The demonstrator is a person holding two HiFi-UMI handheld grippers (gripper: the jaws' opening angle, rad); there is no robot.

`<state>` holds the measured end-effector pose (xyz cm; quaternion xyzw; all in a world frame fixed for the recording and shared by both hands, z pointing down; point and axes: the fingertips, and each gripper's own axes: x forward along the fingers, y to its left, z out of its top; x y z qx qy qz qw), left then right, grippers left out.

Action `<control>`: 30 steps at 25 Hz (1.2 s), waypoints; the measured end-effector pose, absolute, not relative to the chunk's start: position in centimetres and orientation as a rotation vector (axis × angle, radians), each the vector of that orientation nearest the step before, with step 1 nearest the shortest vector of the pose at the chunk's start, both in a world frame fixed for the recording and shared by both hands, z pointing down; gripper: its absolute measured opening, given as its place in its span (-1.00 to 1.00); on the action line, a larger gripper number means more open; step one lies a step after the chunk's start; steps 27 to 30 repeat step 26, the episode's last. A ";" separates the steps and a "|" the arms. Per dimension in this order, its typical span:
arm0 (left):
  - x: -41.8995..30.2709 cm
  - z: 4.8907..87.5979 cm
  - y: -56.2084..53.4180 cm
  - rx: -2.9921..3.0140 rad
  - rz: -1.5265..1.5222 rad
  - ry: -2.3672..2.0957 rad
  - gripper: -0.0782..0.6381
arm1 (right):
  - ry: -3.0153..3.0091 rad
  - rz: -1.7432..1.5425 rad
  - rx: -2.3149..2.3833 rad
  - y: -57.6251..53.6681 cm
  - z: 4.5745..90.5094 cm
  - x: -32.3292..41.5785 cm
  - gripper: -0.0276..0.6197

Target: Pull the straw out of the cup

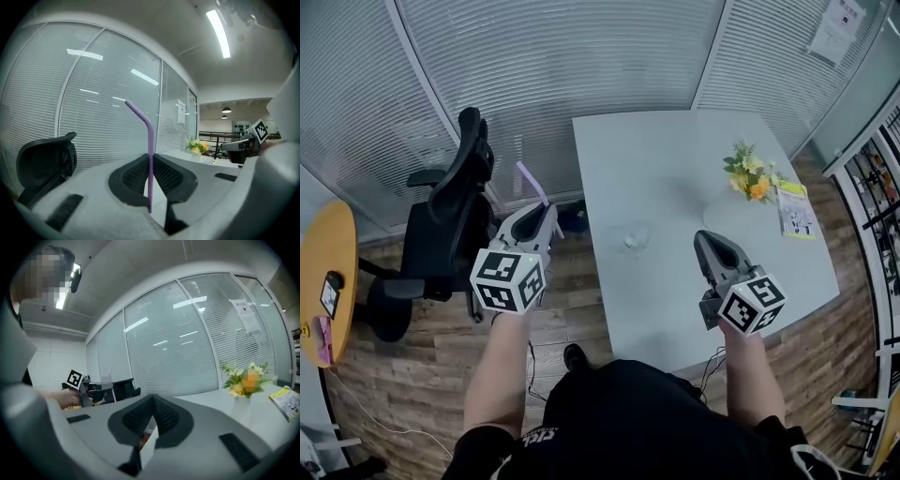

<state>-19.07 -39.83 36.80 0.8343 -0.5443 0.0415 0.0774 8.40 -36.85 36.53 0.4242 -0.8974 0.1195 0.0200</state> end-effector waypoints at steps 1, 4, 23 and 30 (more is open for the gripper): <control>-18.8 36.8 -39.7 2.503 0.126 -1.626 -0.69 | -2.793 0.374 1.307 -36.7 36.4 8.4 -0.91; -18.6 36.7 -39.6 2.507 0.126 -1.619 -0.69 | -2.810 0.408 1.304 -36.5 36.4 8.5 -0.91; -17.1 36.5 -38.7 2.522 0.135 -1.588 -0.69 | -2.783 0.281 1.300 -35.6 35.9 9.0 -0.91; -17.1 36.5 -38.6 2.523 0.136 -1.583 -0.69 | -2.781 0.278 1.298 -35.5 36.0 9.0 -0.91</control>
